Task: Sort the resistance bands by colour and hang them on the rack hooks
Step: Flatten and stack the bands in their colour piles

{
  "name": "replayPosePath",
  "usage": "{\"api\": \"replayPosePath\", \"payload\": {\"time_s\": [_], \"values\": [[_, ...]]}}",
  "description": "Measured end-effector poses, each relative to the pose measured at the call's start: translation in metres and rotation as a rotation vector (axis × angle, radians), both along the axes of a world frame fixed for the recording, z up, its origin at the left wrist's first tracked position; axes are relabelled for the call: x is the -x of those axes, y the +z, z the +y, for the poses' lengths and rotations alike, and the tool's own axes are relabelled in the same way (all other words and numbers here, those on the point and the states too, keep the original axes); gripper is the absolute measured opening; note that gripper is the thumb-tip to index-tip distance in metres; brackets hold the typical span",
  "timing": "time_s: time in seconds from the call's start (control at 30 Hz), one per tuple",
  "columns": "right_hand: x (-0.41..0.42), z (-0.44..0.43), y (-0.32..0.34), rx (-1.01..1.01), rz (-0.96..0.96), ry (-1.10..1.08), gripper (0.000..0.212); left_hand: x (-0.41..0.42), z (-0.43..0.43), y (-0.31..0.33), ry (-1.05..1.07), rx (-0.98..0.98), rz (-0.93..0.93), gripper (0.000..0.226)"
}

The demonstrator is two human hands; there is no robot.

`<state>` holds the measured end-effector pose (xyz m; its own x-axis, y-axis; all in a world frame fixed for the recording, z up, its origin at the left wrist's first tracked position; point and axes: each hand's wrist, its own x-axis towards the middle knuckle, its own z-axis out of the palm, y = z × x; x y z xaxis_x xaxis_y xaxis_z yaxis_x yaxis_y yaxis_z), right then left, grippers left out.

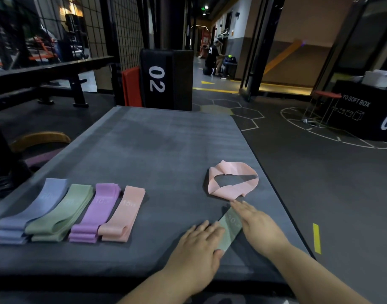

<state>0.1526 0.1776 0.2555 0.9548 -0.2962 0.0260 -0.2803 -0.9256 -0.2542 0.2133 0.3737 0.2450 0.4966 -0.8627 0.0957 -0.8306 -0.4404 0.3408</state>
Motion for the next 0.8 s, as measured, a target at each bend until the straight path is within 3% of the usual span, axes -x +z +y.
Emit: {"api": "replayPosePath", "payload": {"time_s": [0.07, 0.13, 0.17, 0.23, 0.3, 0.4, 0.5, 0.57, 0.63, 0.73, 0.8], "values": [[0.0, -0.003, -0.003, 0.02, 0.051, 0.026, 0.053, 0.001, 0.001, -0.001, 0.028, -0.059, -0.012, 0.088], [0.002, -0.003, -0.003, 0.028, 0.076, 0.034, 0.052, 0.0, 0.002, -0.003, 0.03, -0.115, -0.015, 0.068], [0.003, -0.002, -0.002, 0.032, 0.093, 0.037, 0.064, 0.002, 0.002, -0.006, 0.041, -0.127, -0.04, 0.058], [0.004, -0.002, -0.004, 0.053, 0.105, 0.044, 0.108, 0.006, 0.001, -0.012, 0.036, -0.152, -0.095, 0.051], [0.004, -0.003, -0.009, 0.08, 0.114, 0.041, 0.126, 0.006, 0.003, -0.014, 0.047, -0.136, -0.104, 0.051], [0.004, -0.002, -0.009, 0.09, 0.119, 0.035, 0.126, 0.006, 0.005, -0.011, 0.074, -0.108, -0.069, 0.056], [0.004, -0.001, -0.009, 0.09, 0.122, 0.027, 0.126, 0.006, 0.001, -0.006, 0.057, -0.15, -0.061, 0.078], [0.005, -0.001, -0.01, 0.092, 0.128, 0.023, 0.126, 0.006, 0.002, -0.009, 0.068, -0.13, -0.095, 0.071], [0.005, 0.0, -0.01, 0.083, 0.124, 0.017, 0.12, 0.008, 0.005, -0.012, 0.086, -0.114, -0.025, 0.055], [0.006, 0.001, -0.007, 0.04, 0.098, -0.001, 0.067, 0.008, 0.007, -0.003, 0.093, 0.0, -0.016, 0.049], [0.005, -0.001, -0.005, 0.026, 0.057, -0.016, 0.048, 0.006, 0.004, -0.002, 0.128, 0.069, 0.041, 0.042]]}}
